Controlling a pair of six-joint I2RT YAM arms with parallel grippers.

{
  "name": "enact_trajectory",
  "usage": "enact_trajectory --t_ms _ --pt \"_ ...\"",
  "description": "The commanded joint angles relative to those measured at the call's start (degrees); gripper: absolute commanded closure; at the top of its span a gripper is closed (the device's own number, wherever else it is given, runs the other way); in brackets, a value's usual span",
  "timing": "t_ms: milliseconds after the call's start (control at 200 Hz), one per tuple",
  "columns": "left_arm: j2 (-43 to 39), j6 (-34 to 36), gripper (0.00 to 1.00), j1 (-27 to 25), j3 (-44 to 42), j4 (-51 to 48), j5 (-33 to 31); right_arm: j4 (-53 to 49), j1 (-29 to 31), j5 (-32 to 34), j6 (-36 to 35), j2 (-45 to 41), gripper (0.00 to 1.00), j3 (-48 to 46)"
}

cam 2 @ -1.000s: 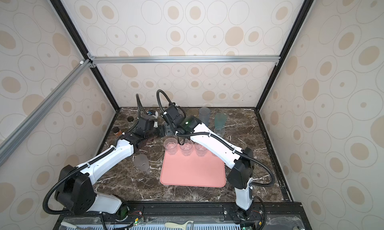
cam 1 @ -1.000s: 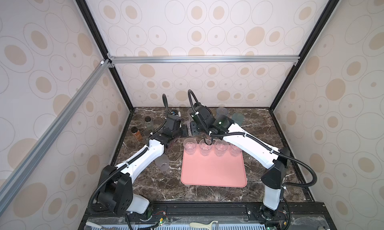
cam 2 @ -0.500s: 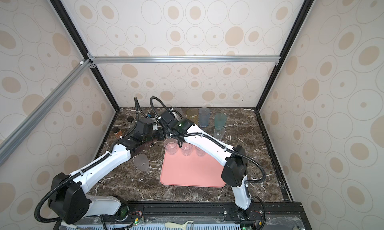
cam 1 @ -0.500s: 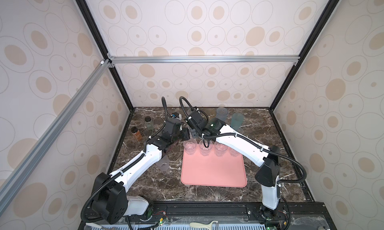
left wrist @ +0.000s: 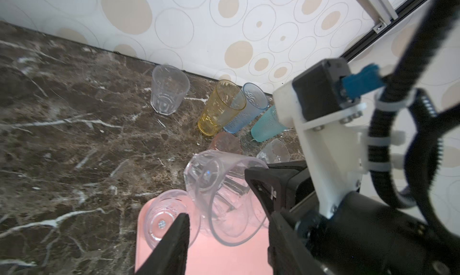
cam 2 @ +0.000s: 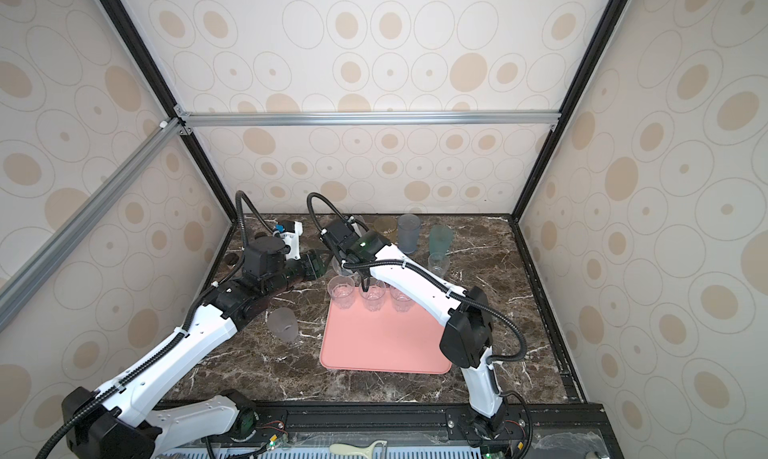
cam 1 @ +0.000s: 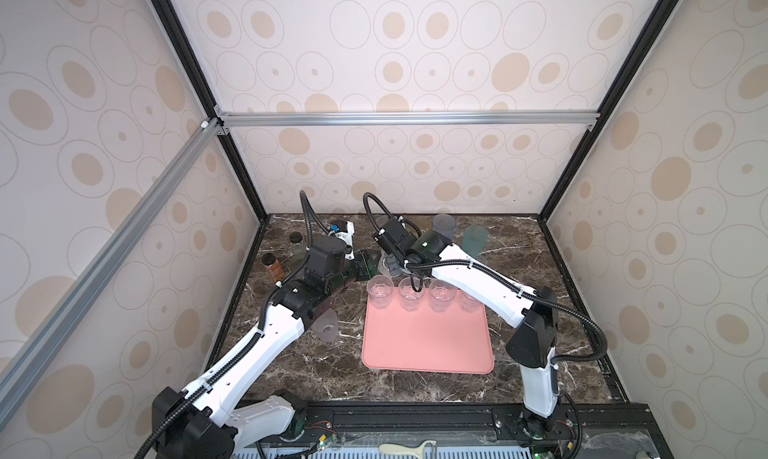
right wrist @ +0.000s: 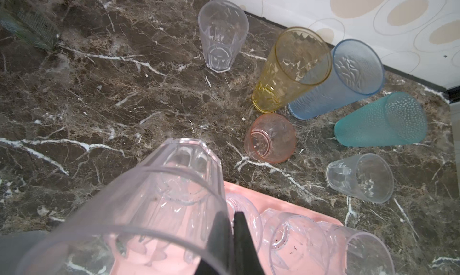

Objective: Place the glasses into the tray
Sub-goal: 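Lower the clear glass onto the pink tray near its nearer edge with the right gripper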

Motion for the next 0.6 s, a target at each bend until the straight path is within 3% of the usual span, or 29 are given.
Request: enact_trajectory --t_ms 0,155,285,420,595 --pt "-2.3 6.8 0.44 0.7 -0.1 -2.1 -7.8 -3.8 -1.1 -5.4 1.9 -4.8 1.0 0.3" --pt "-3.7 10.4 0.42 4.3 -3.8 0.9 -9.5 -11.4 -0.9 -17.5 5.5 -7.0 1.0 -2.6" --pt "-3.6 10.0 0.42 7.4 -6.4 3.1 -7.1 -5.5 0.9 -25.1 11.6 -12.1 1.0 -15.3" --pt "-3.3 8.8 0.43 8.7 -9.1 5.2 -5.6 -2.5 3.1 -26.2 15.2 -11.0 1.0 -19.9" --pt "-2.2 8.6 0.43 9.2 -10.6 6.4 -4.5 0.6 4.2 -25.2 16.1 -5.6 1.0 -19.5"
